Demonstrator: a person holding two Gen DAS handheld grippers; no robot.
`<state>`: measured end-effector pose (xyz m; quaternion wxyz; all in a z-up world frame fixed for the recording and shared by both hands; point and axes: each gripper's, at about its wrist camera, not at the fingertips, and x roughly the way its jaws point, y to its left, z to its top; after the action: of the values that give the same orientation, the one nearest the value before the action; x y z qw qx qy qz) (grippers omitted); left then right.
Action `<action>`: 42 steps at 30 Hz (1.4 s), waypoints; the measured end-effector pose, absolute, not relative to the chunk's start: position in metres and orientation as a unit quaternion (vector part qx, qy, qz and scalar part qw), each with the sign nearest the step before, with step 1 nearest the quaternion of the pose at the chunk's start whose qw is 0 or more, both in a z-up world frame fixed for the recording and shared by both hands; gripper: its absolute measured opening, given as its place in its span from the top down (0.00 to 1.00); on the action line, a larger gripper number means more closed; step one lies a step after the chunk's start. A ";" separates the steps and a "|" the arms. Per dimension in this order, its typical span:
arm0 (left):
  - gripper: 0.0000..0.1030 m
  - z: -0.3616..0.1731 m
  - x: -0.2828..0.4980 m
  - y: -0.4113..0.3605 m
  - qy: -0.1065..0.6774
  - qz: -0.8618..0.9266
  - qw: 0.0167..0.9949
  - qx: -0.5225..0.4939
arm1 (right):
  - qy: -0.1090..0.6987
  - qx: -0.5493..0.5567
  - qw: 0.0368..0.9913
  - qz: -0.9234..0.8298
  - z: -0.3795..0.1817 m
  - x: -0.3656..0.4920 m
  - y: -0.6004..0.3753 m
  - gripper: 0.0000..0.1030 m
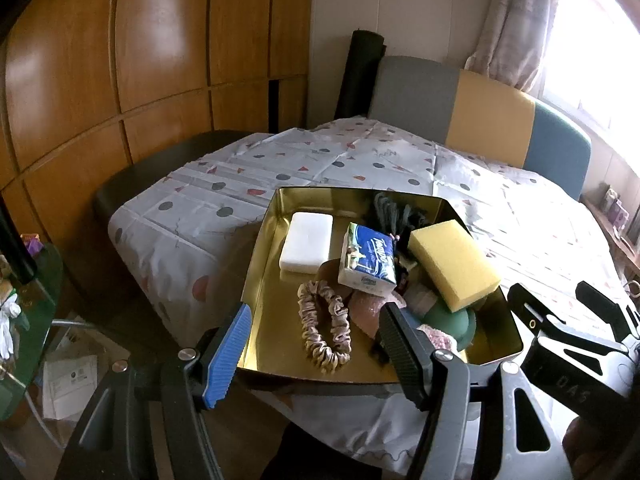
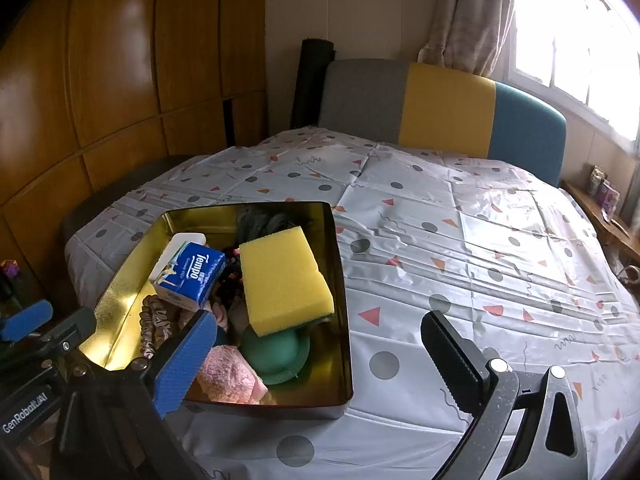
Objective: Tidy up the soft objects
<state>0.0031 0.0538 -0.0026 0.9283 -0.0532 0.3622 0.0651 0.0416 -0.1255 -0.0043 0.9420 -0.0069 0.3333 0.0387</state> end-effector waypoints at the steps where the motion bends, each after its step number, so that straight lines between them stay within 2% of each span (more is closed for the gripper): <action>1: 0.35 -0.003 0.003 0.054 0.362 0.066 0.928 -0.053 | 0.333 -0.008 0.942 0.038 -0.004 0.041 -0.126 0.00; 42: 0.35 -0.004 0.004 0.054 0.366 0.060 0.927 -0.048 | 0.337 -0.003 0.941 0.038 -0.005 0.039 -0.126 0.00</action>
<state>0.0037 0.0537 -0.0042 0.9274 -0.0480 0.3662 0.0599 0.0388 -0.1259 -0.0052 0.9407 -0.0034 0.3371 0.0376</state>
